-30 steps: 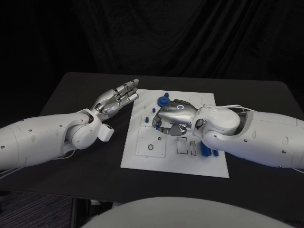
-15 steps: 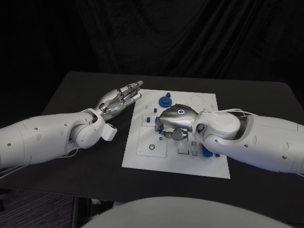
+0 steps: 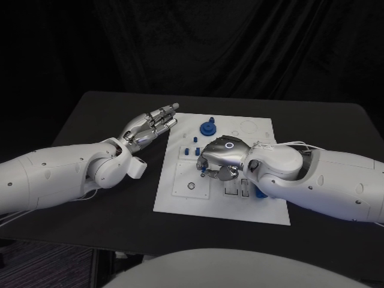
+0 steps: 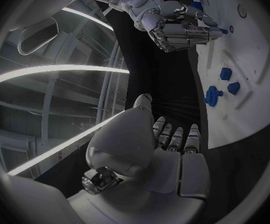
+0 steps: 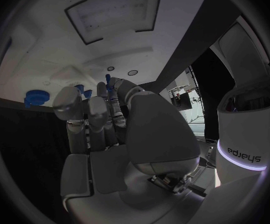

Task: Assemble the parts on the task board

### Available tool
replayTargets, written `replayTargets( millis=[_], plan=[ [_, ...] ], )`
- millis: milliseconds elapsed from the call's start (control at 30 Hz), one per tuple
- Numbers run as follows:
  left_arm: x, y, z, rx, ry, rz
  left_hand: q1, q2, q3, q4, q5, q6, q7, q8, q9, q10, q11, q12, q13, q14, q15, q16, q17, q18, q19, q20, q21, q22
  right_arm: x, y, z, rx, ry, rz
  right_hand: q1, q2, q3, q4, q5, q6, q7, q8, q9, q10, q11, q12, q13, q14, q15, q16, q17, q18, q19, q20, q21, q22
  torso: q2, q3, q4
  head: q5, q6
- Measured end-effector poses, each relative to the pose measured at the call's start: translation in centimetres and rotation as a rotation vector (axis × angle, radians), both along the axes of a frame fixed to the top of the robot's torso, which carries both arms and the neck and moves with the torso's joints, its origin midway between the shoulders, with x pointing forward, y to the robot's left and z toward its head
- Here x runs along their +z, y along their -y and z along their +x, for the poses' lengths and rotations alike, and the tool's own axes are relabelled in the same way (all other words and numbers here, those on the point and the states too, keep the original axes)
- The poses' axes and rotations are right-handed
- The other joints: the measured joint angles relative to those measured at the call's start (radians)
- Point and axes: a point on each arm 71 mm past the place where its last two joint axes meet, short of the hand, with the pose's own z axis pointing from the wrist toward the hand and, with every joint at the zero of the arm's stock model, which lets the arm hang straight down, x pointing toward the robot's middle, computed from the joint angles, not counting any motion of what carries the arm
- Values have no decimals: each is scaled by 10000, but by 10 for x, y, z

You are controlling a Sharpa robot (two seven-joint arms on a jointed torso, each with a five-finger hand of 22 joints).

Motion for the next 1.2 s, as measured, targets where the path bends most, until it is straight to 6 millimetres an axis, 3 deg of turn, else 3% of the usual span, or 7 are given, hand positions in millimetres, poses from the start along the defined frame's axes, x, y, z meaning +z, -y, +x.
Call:
replayTargets(
  millis=[167,300,633,1200],
  plan=[
    [0,0,0,-6,-1,-2,19,20,30,-30,0,0,0,-2,-1,-24,24,-1,0,0,0,0,-5,0,5,6,0,0,-3,1,1,-68,-32,-33,0,0,0,0,0,0,0,-2,5,39,-37,-43,-6,0,0,0,0,0,0,0,0,0,0,-6,9,-24,0],
    [0,0,0,2,-5,3,42,42,56,-56,0,-123,-239,-3,-1,-37,144,-1,-1,-26,27,0,-6,1,57,57,0,-13,-4,1,0,-80,-39,-34,0,0,-27,-27,0,-1,0,-10,5,39,-37,-43,-10,0,0,0,0,0,0,0,0,-1,0,-9,14,-26,0],
    [-1,-1,1,37,1,28,42,42,55,-55,0,-196,-381,-4,-3,-72,179,-2,-2,-26,27,0,-5,1,57,57,0,-23,-6,-2,1,-81,-60,-44,0,0,-27,-27,0,-1,0,-20,4,38,-37,-61,-11,0,0,-1,-14,-1,0,0,-1,-2,4,-10,9,-85,0],
    [-1,-3,3,91,13,73,42,42,55,-55,0,-267,-451,-4,-17,-105,290,-82,-3,-26,27,0,0,1,56,57,0,-32,-8,-2,-1,-78,-103,-14,0,0,2,-56,-1,-3,-1,-28,7,73,1,-62,-40,0,0,-2,-13,0,0,0,-1,-3,7,0,9,-58,0]
  ],
)
